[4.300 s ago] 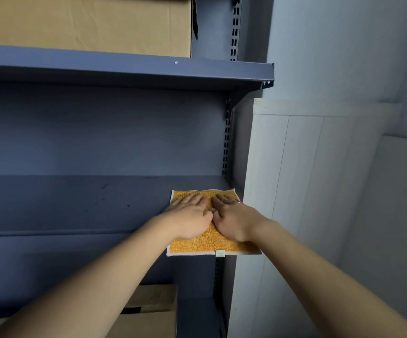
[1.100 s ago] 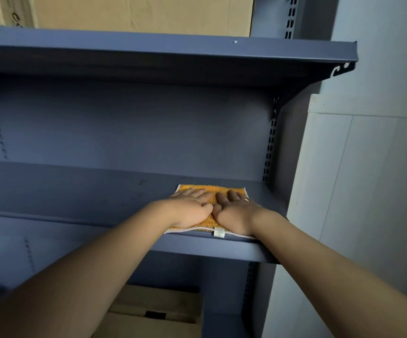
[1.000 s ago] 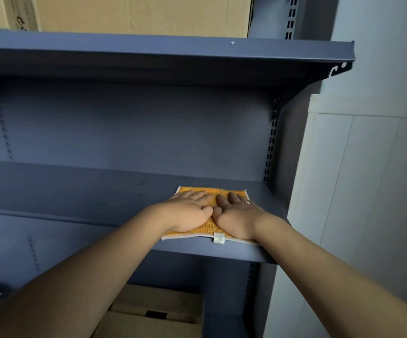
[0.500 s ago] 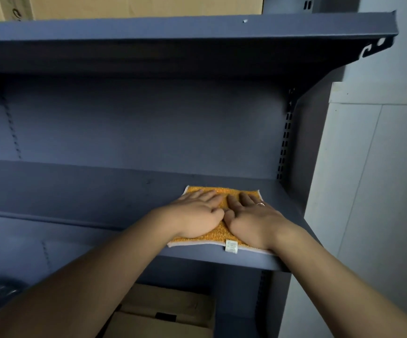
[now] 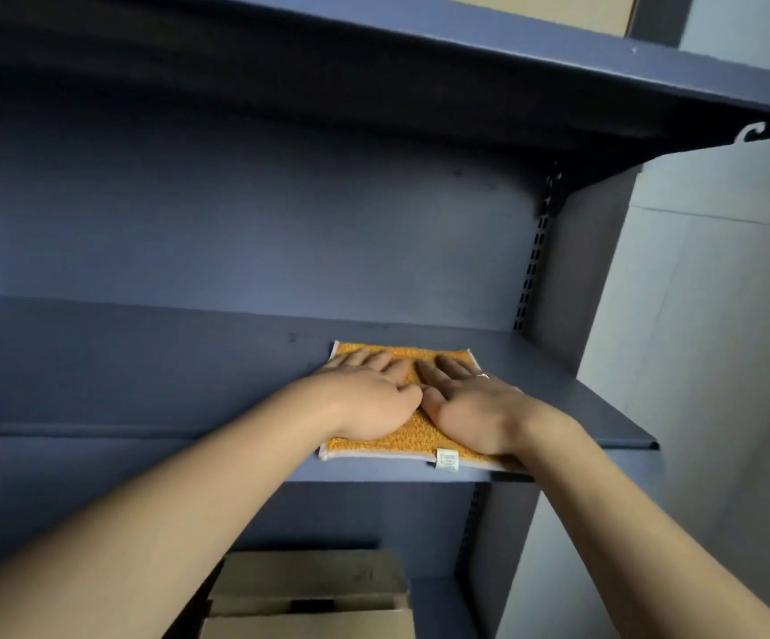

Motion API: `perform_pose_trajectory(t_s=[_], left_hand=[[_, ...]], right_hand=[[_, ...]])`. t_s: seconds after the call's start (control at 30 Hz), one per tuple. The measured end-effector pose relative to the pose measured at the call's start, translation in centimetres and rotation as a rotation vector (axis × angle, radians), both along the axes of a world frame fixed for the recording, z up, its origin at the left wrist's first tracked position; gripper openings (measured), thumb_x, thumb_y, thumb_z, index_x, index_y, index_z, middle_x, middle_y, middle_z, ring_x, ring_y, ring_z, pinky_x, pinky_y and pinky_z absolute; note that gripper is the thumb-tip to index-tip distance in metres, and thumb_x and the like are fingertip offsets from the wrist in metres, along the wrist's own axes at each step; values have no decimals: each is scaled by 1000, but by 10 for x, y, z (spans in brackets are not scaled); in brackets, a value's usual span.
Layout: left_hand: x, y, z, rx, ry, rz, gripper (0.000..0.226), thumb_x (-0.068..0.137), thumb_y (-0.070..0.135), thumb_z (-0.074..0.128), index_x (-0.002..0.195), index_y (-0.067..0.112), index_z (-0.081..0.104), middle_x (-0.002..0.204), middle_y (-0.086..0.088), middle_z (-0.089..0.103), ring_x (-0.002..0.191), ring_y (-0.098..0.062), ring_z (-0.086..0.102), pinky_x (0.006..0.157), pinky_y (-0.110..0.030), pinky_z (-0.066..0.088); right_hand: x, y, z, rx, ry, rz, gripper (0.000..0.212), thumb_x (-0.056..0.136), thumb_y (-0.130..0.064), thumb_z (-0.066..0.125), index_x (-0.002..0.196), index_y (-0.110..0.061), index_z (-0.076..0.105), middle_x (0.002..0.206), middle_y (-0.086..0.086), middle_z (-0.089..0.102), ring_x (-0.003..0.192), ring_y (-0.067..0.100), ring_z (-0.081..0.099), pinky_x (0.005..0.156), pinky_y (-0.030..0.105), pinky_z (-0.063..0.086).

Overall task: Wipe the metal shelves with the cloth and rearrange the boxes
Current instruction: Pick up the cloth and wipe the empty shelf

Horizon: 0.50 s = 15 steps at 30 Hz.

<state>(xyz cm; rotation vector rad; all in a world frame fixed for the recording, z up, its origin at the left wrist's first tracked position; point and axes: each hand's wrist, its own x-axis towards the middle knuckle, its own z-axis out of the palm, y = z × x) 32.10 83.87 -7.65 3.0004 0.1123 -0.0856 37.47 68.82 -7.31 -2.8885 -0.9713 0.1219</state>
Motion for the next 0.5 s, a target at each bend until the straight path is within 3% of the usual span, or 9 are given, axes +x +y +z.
perform_pose_trajectory(t_s=[0.17, 0.5], left_hand=[[-25, 45, 0, 6, 7, 5, 61, 105, 49, 9, 161, 31, -5, 169, 7, -12, 155, -19, -12, 125, -39, -6], [-34, 53, 2, -25, 13, -3, 62, 104, 52, 10, 161, 31, -4, 168, 7, -12, 155, -19, -12, 126, -43, -5]], right_hand=[[-23, 44, -1, -4, 8, 10, 61, 107, -52, 15, 163, -31, 1, 171, -2, -6, 156, 15, -9, 124, 34, -3], [-38, 51, 5, -40, 26, -9, 62, 107, -54, 13, 163, -30, -3, 170, -2, -10, 156, 13, -11, 122, 31, -5]])
